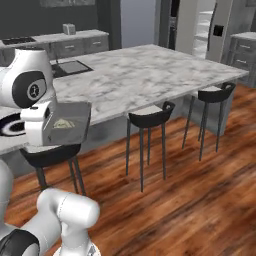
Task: Place two dumplings into each of the tupperware containers and then place the containers in the fridge.
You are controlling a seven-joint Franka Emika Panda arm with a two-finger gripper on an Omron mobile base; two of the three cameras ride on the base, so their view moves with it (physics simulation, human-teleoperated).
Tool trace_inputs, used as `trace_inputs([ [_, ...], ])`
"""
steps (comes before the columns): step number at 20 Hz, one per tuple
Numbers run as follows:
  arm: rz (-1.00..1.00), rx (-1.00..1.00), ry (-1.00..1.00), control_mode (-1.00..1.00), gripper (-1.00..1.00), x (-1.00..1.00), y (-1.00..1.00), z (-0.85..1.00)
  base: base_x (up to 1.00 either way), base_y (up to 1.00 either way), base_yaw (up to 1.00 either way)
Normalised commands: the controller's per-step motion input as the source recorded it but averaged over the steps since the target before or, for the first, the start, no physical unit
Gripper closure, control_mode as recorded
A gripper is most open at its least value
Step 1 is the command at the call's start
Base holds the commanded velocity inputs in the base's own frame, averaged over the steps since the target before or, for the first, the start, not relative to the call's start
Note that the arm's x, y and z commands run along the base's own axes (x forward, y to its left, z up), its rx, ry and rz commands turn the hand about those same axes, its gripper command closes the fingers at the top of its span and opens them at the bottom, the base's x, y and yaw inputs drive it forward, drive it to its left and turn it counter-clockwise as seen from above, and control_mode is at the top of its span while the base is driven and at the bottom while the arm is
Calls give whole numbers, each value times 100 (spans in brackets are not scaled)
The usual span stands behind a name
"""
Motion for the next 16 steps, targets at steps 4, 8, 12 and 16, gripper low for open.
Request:
trace_inputs([
  [4, 0, 0, 0, 100, 100, 0, 0, 0, 59, -97, -9],
  [8, 0, 0, 0, 100, 100, 0, 0, 0, 68, -100, 10],
  [12, 0, 0, 0, 100, 100, 0, 0, 0, 76, -100, 15],
  [16, 0, 0, 0, 100, 100, 0, 0, 0, 72, -100, 14],
])
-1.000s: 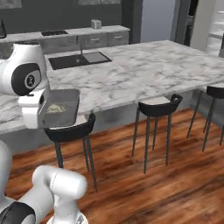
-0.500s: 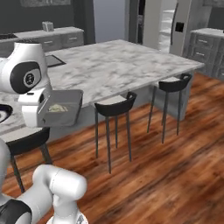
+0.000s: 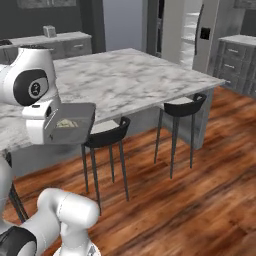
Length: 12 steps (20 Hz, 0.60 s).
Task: Place two dumplings into each of the tupperware containers and then place the containers in the fridge.
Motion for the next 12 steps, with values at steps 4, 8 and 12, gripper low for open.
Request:
trace_inputs([
  [4, 0, 0, 0, 100, 100, 0, 0, 0, 70, -100, 13],
  [8, 0, 0, 0, 100, 100, 0, 0, 0, 52, -100, 10],
  [12, 0, 0, 0, 100, 100, 0, 0, 0, 29, -100, 2],
])
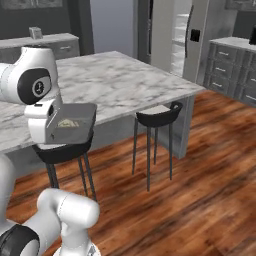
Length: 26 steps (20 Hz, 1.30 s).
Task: Place two dumplings into each of the tupperware containers and then place the containers in the fridge.
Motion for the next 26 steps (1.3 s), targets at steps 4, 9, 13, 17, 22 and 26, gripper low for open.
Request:
trace_inputs([
  [4, 0, 0, 0, 100, 100, 0, 0, 0, 32, -100, 2],
  [9, 0, 0, 0, 100, 100, 0, 0, 0, 64, -98, 2],
  [13, 0, 0, 0, 100, 100, 0, 0, 0, 87, -32, -32],
  [17, 0, 0, 0, 100, 100, 0, 0, 0, 27, 0, -79],
  [22, 0, 0, 0, 100, 100, 0, 0, 0, 58, 14, -68],
  [26, 0, 0, 0, 100, 100, 0, 0, 0, 75, 78, -39],
])
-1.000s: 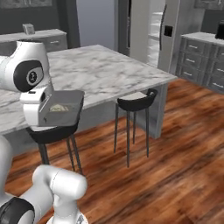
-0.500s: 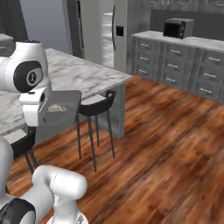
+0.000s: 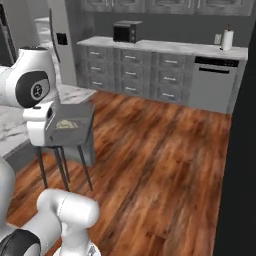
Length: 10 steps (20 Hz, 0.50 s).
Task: Place two dumplings into each of the tupperware containers and then place the containers in the fridge.
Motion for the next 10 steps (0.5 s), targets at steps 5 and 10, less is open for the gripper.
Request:
trace_inputs([
  [5, 0, 0, 0, 100, 100, 0, 0, 0, 100, 25, -33],
  [10, 0, 0, 0, 100, 100, 0, 0, 0, 100, -70, -8],
])
